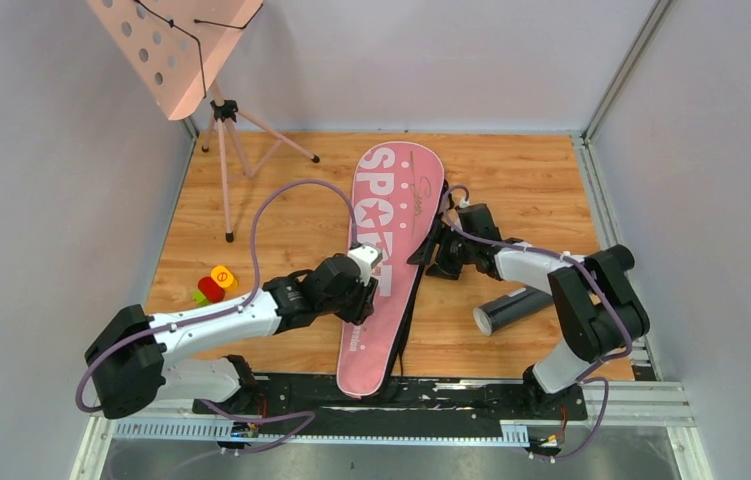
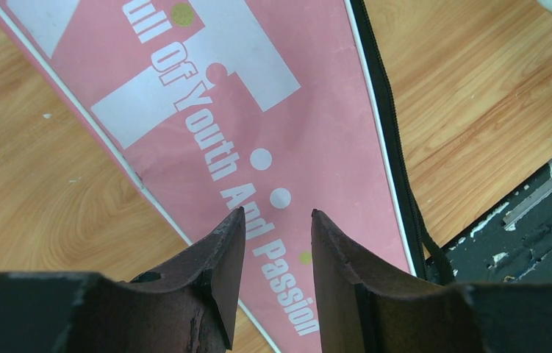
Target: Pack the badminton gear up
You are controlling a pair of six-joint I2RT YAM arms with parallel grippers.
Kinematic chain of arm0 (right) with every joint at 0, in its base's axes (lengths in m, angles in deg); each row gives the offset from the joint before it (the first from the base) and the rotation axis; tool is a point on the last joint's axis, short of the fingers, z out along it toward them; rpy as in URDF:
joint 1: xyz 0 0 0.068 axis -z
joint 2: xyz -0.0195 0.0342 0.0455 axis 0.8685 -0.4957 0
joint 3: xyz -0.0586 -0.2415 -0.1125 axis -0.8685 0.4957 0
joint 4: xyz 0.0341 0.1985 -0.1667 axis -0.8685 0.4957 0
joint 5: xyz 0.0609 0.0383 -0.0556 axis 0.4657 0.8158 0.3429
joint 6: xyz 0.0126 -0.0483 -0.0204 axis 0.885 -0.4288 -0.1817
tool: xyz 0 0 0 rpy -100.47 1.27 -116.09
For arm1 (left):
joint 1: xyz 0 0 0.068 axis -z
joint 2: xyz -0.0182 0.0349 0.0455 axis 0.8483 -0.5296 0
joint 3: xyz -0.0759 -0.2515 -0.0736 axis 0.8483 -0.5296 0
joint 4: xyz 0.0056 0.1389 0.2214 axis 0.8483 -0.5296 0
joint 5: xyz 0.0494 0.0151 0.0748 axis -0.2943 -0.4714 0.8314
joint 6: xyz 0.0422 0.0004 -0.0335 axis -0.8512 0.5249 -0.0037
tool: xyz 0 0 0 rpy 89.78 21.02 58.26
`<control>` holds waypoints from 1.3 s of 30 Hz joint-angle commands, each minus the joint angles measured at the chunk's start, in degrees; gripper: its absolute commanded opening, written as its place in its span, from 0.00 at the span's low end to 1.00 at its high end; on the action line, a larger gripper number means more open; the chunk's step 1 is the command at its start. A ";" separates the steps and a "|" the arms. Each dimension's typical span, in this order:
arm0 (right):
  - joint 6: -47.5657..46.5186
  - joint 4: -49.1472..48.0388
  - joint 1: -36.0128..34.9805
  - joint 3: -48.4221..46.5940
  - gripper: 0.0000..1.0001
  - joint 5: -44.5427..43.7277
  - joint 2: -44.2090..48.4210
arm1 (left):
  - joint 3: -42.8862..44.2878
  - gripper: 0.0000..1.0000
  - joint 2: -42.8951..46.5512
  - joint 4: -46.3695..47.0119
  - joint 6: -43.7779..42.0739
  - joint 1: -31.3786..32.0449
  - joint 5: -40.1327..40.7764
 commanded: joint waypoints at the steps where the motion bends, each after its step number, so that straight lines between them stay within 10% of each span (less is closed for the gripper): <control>1: 2.57 -5.51 -0.01 0.32 0.61 0.87 -2.39 | 2.00 0.46 4.36 -0.41 -2.35 0.21 2.91; 14: 5.42 -9.67 -1.54 -1.18 0.41 1.29 -7.42 | 3.12 0.50 8.06 -2.83 -5.64 0.26 2.80; 24: 15.07 -16.72 -2.69 1.45 0.01 6.41 0.26 | 3.48 0.63 4.87 -0.17 -4.12 8.13 9.55; 39: 29.74 -21.50 -6.65 2.92 0.00 3.52 9.09 | 9.28 0.78 -2.48 -0.10 -9.94 16.01 24.10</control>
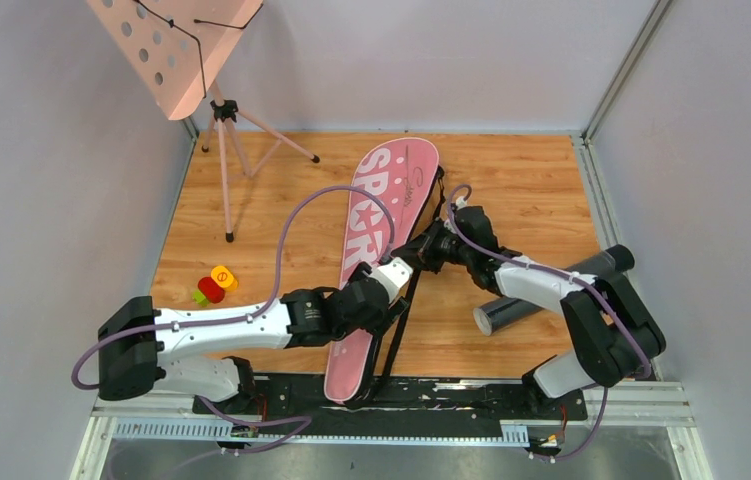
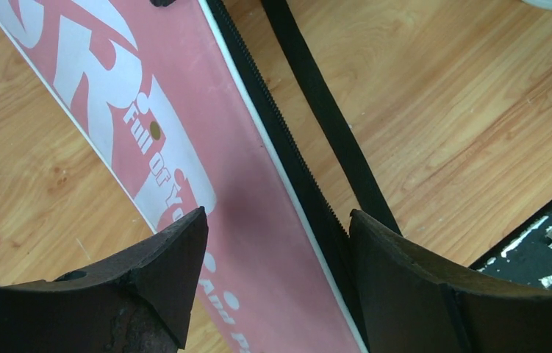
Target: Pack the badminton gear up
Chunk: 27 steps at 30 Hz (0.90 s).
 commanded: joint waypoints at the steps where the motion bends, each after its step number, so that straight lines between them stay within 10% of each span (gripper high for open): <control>1: 6.72 -6.09 -0.85 -1.05 0.00 -0.61 3.51 | 2.89 0.79 -1.80 1.88 -2.26 1.49 3.86; 12: 11.32 -9.58 -1.76 2.17 0.00 -2.09 8.61 | 2.15 0.78 -5.56 0.67 -1.84 3.20 11.76; 22: 5.20 -9.22 -1.79 3.79 0.15 0.15 10.54 | 6.77 0.07 -4.72 -8.57 2.18 3.20 12.21; 27: -4.58 -0.45 -1.84 0.77 0.42 -1.17 12.26 | 7.14 0.00 -3.05 -9.27 1.31 3.16 12.25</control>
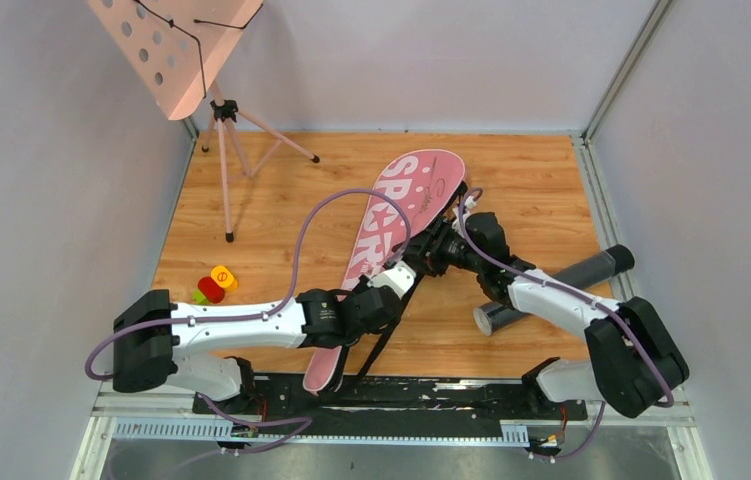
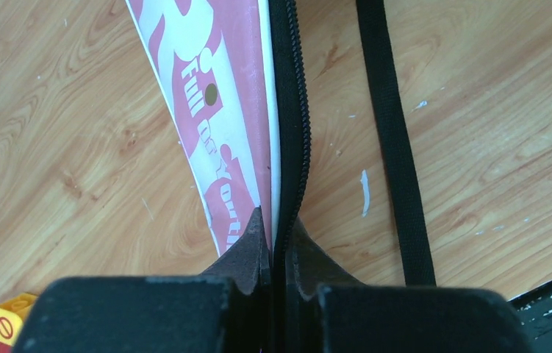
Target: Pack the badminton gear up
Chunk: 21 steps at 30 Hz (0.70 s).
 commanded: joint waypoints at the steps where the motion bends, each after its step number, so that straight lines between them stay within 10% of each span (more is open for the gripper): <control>1: -9.96 5.38 -0.40 -4.69 0.46 -0.56 4.45 | 2.02 0.00 2.78 0.22 0.40 0.02 0.65; 7: -23.59 15.03 -0.38 -6.74 0.59 -11.40 13.75 | -0.18 0.00 8.78 2.45 0.88 -3.42 -5.28; 17: -52.81 17.43 0.68 -7.88 0.48 -31.64 21.91 | 0.32 0.00 19.38 -1.22 -0.70 -7.35 -10.60; 21: -51.95 17.43 9.04 -10.38 0.45 -20.21 18.08 | 1.02 0.00 21.54 -3.17 -0.63 -7.65 -10.75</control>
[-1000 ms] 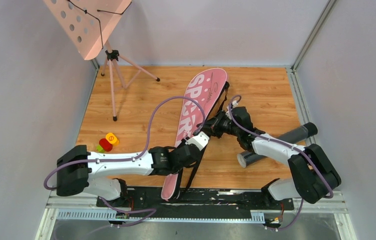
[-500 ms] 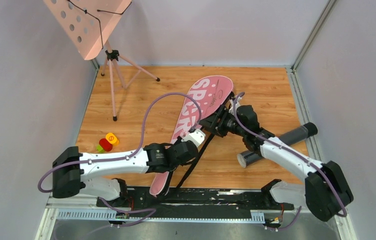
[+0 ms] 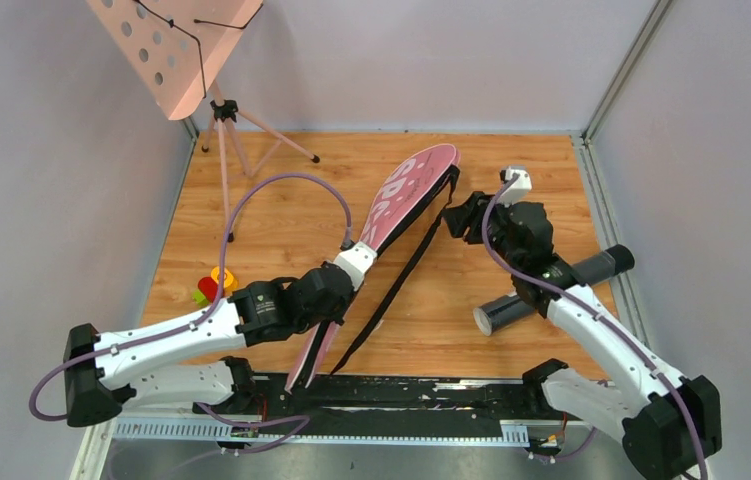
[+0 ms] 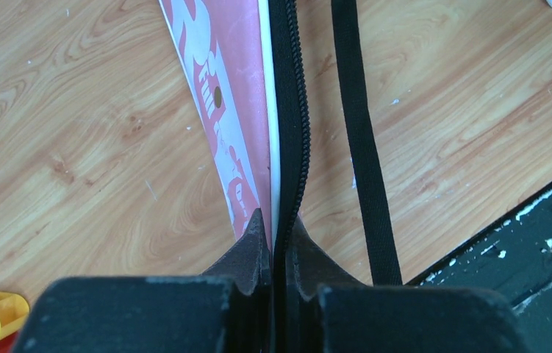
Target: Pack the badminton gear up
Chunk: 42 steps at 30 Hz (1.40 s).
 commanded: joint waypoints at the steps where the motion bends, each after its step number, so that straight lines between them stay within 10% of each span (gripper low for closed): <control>1: -4.86 0.51 9.67 -4.73 0.43 9.14 -4.26 | 3.12 0.00 3.74 2.25 -0.37 -0.40 0.40; 7: -4.48 1.72 16.18 -9.40 0.38 21.80 -10.51 | 2.73 0.00 5.44 1.40 0.13 -0.46 0.51; 15: -0.96 -3.30 16.75 -5.22 0.65 23.26 -15.67 | 2.83 0.00 5.22 2.42 0.46 -0.43 -0.29; 30: 10.29 -27.29 16.03 0.52 0.57 36.83 -31.46 | 1.95 0.00 7.00 3.34 2.09 -0.47 -0.22; 38: 13.05 -35.25 14.32 4.54 0.08 39.65 -28.70 | 0.78 0.00 7.65 4.28 2.53 -0.45 0.60; 42: 13.64 -36.07 13.22 6.29 0.00 39.92 -20.80 | -0.33 0.00 7.18 4.94 2.80 -0.41 0.70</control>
